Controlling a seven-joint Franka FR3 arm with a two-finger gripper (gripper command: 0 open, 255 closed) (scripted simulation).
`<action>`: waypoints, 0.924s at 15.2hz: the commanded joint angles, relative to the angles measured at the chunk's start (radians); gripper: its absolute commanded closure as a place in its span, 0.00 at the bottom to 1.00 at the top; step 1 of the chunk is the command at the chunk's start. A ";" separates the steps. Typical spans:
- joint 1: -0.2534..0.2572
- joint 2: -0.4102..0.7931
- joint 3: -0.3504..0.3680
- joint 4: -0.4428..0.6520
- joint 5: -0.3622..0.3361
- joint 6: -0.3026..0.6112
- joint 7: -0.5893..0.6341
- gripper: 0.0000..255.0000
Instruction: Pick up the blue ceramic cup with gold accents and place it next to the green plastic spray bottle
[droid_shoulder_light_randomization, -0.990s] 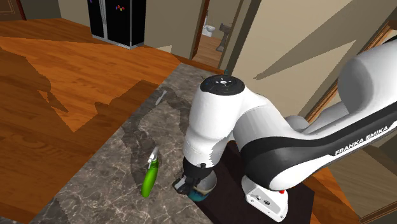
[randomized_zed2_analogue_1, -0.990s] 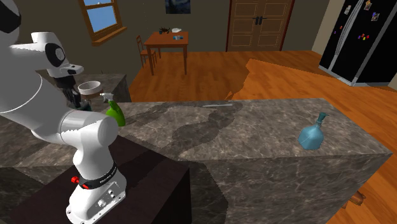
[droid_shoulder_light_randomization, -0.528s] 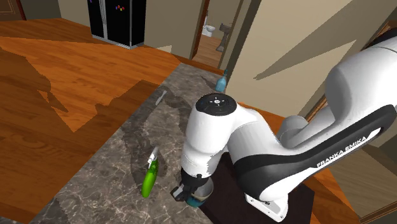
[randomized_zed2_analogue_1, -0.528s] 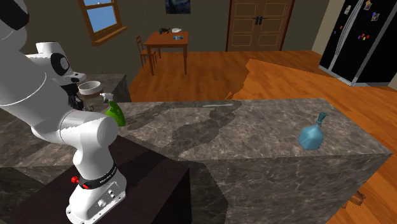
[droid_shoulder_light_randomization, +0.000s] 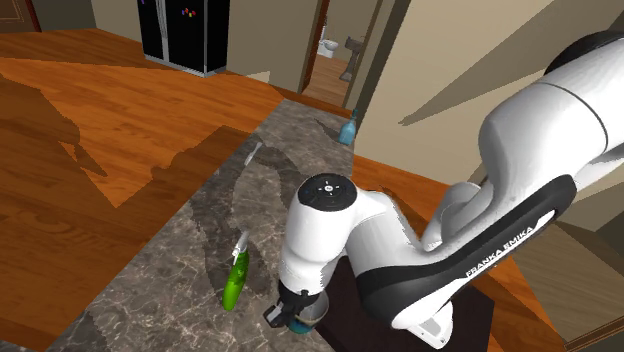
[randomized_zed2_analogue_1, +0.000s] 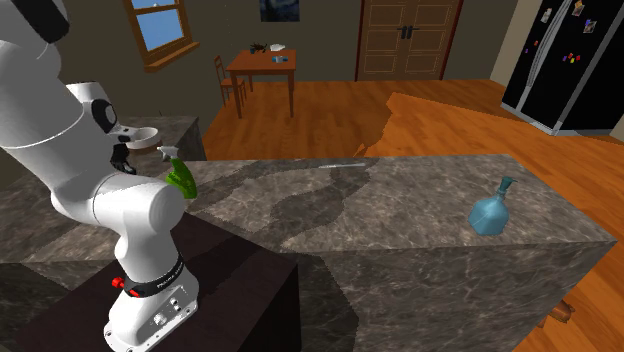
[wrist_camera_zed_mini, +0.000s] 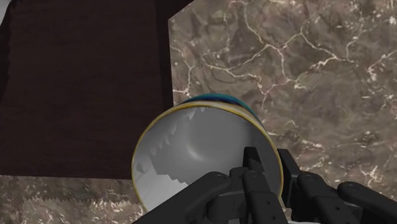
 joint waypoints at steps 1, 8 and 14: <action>-0.018 0.037 0.018 -0.009 -0.026 0.041 0.019 1.00; -0.094 0.192 0.077 -0.028 -0.199 0.176 0.147 1.00; -0.103 0.359 0.032 -0.027 -0.486 0.267 0.352 1.00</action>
